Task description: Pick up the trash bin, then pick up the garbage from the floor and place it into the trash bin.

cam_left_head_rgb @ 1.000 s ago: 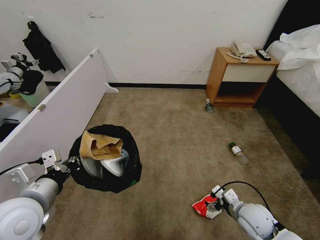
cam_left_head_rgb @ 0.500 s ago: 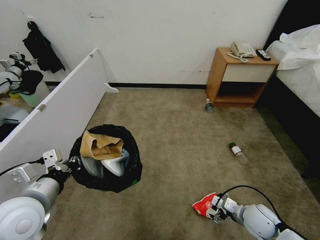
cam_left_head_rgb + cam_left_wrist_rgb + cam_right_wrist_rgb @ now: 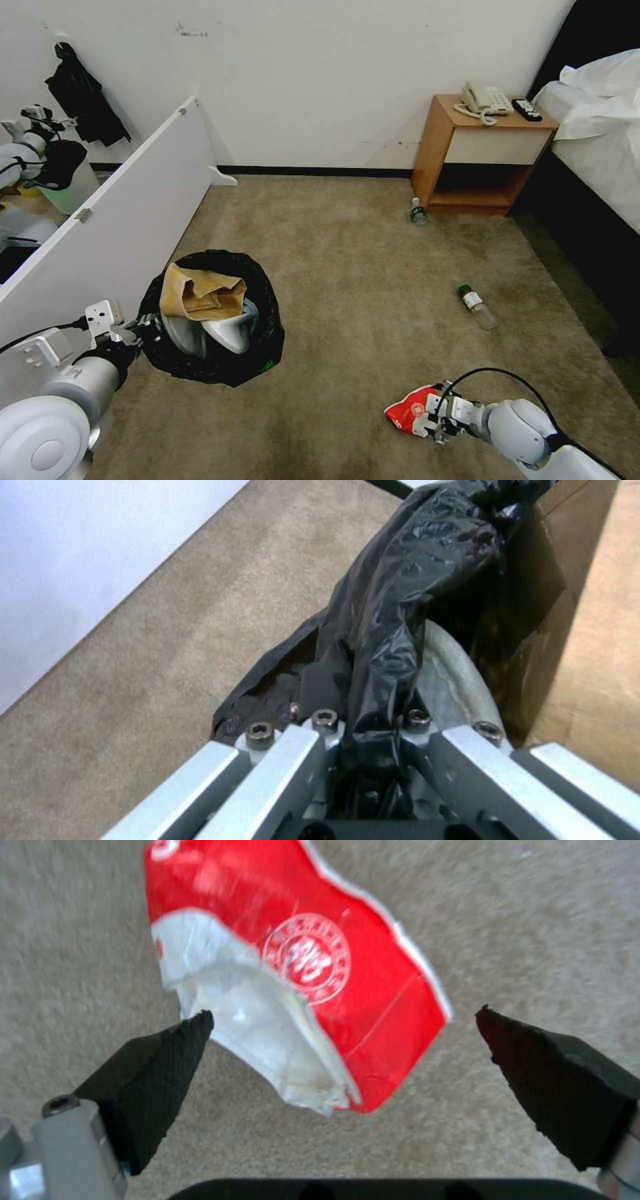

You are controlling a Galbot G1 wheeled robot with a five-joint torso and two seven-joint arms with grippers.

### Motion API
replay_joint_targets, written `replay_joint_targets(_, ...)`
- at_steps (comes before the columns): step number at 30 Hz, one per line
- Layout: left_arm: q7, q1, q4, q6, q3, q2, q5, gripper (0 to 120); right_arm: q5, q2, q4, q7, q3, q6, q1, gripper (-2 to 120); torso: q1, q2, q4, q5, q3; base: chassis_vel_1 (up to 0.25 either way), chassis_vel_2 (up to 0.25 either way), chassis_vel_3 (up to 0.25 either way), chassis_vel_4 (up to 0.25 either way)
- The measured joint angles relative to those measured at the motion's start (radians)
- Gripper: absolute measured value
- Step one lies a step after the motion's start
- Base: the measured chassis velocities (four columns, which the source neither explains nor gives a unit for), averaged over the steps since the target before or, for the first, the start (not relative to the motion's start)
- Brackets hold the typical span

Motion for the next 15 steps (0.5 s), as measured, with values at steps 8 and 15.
replay_joint_targets(8, 0.0, 0.0, -0.001, 0.0, 0.002, -0.003, 0.007, 1, -0.044, 0.033, -0.095, -0.015, -0.004, 0.059, 0.032, 100, 0.0, 0.0, 0.0, 0.0, 0.0, 0.0, 0.0, 0.0, 0.0)
replay_joint_targets(15, 0.0, 0.001, -0.003, 0.0, 0.005, -0.006, 0.014, 1, -0.061, 0.062, -0.143, -0.019, -0.006, 0.103, 0.054, 99, 0.0, 0.0, 0.0, -0.0001, 0.0, 0.0, 0.0, 0.0, 0.0)
